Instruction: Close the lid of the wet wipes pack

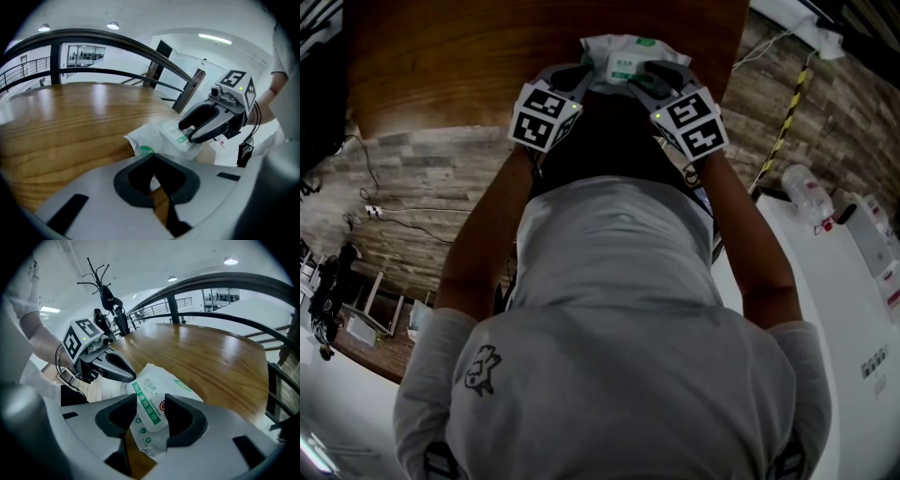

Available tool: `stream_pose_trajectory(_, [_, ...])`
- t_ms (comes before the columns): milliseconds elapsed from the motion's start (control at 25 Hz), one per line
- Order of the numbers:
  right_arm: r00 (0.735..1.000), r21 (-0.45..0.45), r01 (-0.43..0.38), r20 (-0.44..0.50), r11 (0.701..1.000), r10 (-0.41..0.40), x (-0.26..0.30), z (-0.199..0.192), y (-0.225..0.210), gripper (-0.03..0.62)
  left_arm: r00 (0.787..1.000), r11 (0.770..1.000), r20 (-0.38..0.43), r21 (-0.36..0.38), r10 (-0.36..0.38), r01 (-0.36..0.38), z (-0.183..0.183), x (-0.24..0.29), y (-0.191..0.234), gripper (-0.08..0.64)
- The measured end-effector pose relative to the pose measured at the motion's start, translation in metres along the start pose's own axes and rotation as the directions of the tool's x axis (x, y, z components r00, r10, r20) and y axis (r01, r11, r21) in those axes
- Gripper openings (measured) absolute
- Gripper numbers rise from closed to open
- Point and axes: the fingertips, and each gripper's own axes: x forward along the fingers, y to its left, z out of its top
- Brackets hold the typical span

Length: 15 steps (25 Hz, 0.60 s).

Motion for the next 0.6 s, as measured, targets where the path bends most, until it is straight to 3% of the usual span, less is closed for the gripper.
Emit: stream_pose_trajectory(600, [0.994,-0.080,0.096,-0.042,0.992,-0.100,0.0033,-0.0035,-0.0010,0.201,1.000,1.000,-0.009,0.010,-0.014,0.014,-0.0013,0.0029,-0.0011,0.012])
